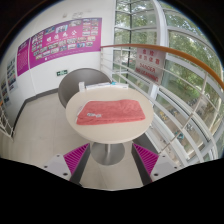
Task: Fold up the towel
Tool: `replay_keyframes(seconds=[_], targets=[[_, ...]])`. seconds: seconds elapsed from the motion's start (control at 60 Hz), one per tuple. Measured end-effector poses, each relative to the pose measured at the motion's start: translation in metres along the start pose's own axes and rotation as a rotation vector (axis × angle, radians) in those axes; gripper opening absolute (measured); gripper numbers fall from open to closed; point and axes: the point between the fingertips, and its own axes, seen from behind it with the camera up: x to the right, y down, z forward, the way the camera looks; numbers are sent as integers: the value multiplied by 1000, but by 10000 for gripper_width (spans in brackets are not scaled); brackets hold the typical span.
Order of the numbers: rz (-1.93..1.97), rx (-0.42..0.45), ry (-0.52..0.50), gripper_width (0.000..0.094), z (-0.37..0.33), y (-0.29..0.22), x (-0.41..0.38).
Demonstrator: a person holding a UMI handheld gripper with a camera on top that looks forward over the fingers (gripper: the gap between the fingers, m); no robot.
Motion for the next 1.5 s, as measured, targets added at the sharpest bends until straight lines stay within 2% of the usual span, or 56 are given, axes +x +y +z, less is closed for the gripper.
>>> replay_keyframes(seconds=[0.217, 0.483, 0.533, 0.633, 0.683, 0.767, 0.817, 0.867, 0.983, 1.083, 1.217, 1.3, 1.4, 1.5], targets=[[-51, 25, -102, 855, 110, -52, -114], [-147, 19, -96, 850, 243, -95, -173], [-162, 17, -88, 818, 262, -97, -175], [-178, -30, -85, 641, 290, -88, -178], [-176, -53, -91, 515, 296, -81, -176], [-203, -40, -112, 305, 298, -84, -175], [-230, -39, -103, 109, 299, -85, -171], [-228, -28, -102, 47, 299, -88, -168], [-235, -54, -128, 38, 297, -86, -171], [-176, -60, -245, 38, 276, -97, -203], [-75, 0, -440, 38, 216, -151, -262], [-13, 50, -518, 38, 187, -194, -259], [61, 73, -517, 38, 185, -224, -233], [63, 31, -442, 40, 214, -209, -185]])
